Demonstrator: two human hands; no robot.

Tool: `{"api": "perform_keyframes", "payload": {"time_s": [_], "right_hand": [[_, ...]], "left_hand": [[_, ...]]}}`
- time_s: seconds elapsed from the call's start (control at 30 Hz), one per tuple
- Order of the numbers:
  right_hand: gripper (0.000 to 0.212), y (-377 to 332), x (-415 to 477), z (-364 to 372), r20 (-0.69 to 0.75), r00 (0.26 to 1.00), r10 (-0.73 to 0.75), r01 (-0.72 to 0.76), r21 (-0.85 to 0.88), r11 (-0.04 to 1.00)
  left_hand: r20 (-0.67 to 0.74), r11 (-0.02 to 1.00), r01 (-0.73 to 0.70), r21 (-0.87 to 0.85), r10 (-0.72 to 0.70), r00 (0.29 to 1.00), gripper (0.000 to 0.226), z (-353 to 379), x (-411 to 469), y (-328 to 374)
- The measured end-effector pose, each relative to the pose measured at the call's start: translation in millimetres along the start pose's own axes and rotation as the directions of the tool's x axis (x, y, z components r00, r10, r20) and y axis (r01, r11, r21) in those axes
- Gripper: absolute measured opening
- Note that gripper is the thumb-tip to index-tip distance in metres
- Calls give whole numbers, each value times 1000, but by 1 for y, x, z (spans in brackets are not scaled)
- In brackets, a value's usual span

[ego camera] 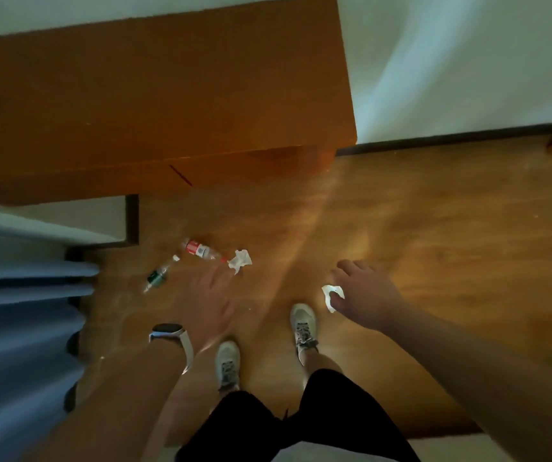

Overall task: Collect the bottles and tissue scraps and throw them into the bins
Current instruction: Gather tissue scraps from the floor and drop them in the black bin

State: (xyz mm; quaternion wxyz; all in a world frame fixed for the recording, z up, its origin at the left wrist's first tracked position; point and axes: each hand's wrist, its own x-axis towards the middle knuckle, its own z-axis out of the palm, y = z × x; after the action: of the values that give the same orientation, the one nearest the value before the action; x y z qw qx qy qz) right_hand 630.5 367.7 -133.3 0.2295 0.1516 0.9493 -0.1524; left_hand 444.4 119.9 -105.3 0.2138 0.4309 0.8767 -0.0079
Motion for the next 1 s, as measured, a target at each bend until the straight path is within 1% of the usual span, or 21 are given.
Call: {"api": "perform_keyframes", "payload": {"time_s": [0.07,0.1,0.23,0.33,0.43,0.5,0.53,0.6,0.67,0.73,0.77,0.8,0.87,0.93,1.0], "right_hand": [[62,2,-2,12,-12,997,71,-71,47,996],[61,3,-3,21,-17,994,108,-107,67,992],[41,0,-2,58,-39,964,265,-258,131,957],[41,-5,8,100,-15,934,358,-352,149,924],[44,-5,27,157,32,896,442,-442,143,886],[47,0,45,203,57,874,482,-484,170,858],[48,4,56,227,66,866,495,-498,182,848],[49,14,80,277,79,851,520,-525,190,830],[48,28,104,330,112,830,546,-558,184,809],[46,46,126,384,152,804,575,-594,183,783],[45,55,137,410,173,792,585,-610,184,771],[46,64,147,434,195,778,597,-627,182,758],[50,82,165,479,222,759,613,-649,169,742],[57,96,181,517,227,746,626,-663,164,730],[62,107,195,549,227,724,651,-688,169,706]], "left_hand": [[38,999,-41,18,40,998,63,8,15,-4],[55,997,-71,18,70,996,63,14,22,-7],[112,985,-172,19,169,979,56,41,57,-20],[124,976,-217,35,211,970,46,75,80,-37],[154,963,-268,-13,267,951,45,130,112,-69],[146,956,-290,40,282,948,44,176,139,-95],[167,953,-296,63,282,945,47,201,152,-106],[216,944,-314,100,287,933,39,249,176,-125],[219,944,-312,104,284,933,35,304,201,-143],[224,942,-331,60,310,924,48,359,226,-159],[243,948,-318,36,300,923,54,386,237,-167],[259,956,-292,20,278,925,54,409,247,-173],[264,972,-234,1,226,938,43,451,268,-183],[231,984,-177,-39,181,956,40,487,285,-191],[190,986,-157,-55,165,968,42,517,299,-196]]}}
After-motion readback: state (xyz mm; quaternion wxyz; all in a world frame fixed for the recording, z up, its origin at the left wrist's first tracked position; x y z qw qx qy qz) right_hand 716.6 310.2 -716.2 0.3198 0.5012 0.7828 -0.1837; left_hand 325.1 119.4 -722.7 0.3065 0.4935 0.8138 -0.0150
